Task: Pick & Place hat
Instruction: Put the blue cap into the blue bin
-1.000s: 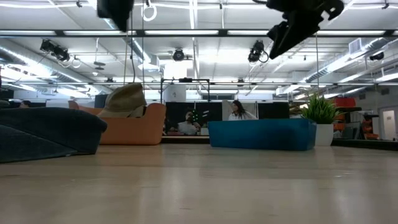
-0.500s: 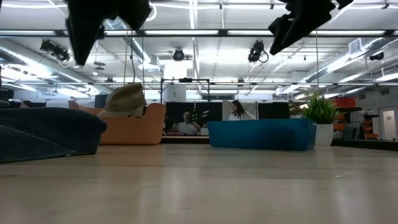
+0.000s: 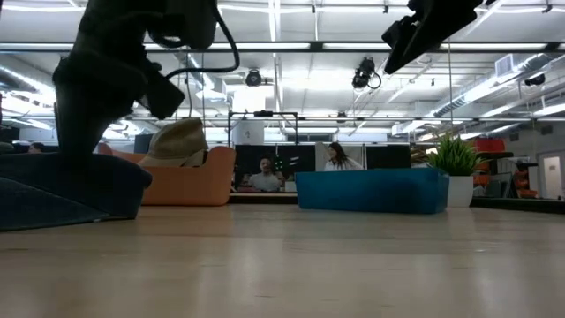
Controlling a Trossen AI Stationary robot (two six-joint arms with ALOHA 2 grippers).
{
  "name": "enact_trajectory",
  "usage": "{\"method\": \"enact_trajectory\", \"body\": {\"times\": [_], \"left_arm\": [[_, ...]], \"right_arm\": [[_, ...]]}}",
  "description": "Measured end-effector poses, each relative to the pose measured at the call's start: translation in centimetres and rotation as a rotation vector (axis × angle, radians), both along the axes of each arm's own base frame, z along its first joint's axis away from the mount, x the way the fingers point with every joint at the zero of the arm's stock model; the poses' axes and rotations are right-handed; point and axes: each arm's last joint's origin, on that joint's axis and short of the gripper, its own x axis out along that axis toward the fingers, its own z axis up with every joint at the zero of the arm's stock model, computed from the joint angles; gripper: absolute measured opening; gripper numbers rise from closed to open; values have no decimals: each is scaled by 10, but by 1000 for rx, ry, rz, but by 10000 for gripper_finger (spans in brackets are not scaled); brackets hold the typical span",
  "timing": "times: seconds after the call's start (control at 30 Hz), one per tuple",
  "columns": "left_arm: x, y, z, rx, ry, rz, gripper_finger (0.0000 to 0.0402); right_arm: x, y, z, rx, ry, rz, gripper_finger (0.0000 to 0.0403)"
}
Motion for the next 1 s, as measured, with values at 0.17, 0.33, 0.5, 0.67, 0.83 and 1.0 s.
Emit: {"method": "enact_trajectory", "body": {"times": [0.17, 0.33, 0.5, 0.67, 0.83, 1.0], "left_arm": [[-5, 1, -11, -1, 5, -14, 210], [-5, 1, -12, -5, 2, -36, 124], [3, -1, -3, -27, -43, -92, 16], [25, -11, 27, -54, -210, -317, 8], [47, -30, 71, 12, -444, -820, 6], [58, -45, 103, 203, -575, -1305, 7]], "right_arm": [[2, 0, 1, 2, -22, 0, 224], [6, 0, 5, 6, -77, 0, 224], [10, 1, 9, 22, -144, 5, 224], [12, 1, 11, 24, -166, 5, 224], [12, 1, 11, 19, -173, 11, 224], [14, 1, 13, 20, -199, 11, 224]]}}
